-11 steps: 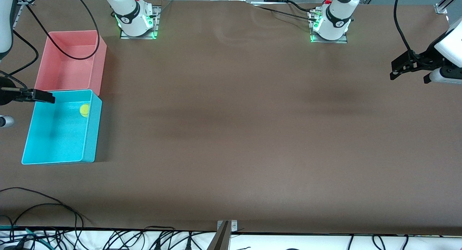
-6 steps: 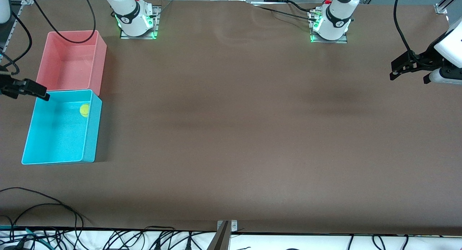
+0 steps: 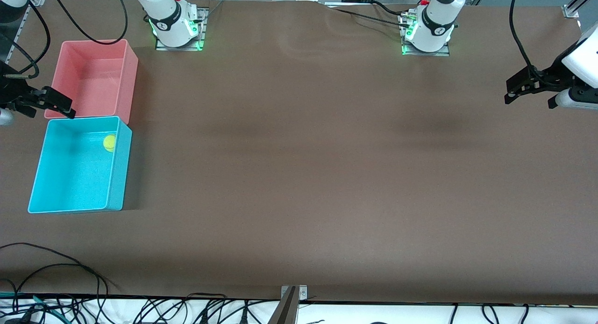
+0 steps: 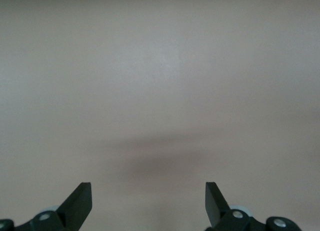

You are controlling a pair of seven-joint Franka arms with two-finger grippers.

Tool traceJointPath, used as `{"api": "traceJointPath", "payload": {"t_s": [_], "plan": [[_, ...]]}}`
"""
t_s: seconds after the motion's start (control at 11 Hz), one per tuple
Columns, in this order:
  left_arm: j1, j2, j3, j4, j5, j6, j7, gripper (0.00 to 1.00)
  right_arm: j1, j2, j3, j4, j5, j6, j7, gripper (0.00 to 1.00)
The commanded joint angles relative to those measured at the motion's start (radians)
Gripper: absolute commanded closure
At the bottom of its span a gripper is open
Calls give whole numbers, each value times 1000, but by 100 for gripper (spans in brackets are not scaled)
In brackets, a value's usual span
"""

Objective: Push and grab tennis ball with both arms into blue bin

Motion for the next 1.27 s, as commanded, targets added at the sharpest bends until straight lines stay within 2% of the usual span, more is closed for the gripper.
{"api": "traceJointPath", "payload": {"t_s": [0.0, 0.09, 0.18, 0.55, 1.0, 1.18], "plan": [[6, 4, -3, 14, 5, -15, 8, 0, -25, -12, 28, -5, 1, -7, 10, 0], [6, 4, -3, 14, 5, -15, 8, 0, -30, -11, 64, -2, -23, -34, 14, 0], [6, 4, -3, 14, 5, -14, 8, 0, -54, -13, 69, -2, -19, -31, 37, 0], [6, 4, -3, 14, 5, -14, 8, 0, -59, -4, 77, 45, -8, -56, 100, 0], [6, 4, -3, 14, 5, -12, 8, 0, -56, -25, 86, 50, 42, -104, 100, 0], [6, 4, -2, 14, 5, -12, 8, 0, -53, -19, 82, 84, 41, -114, 91, 0]]}}
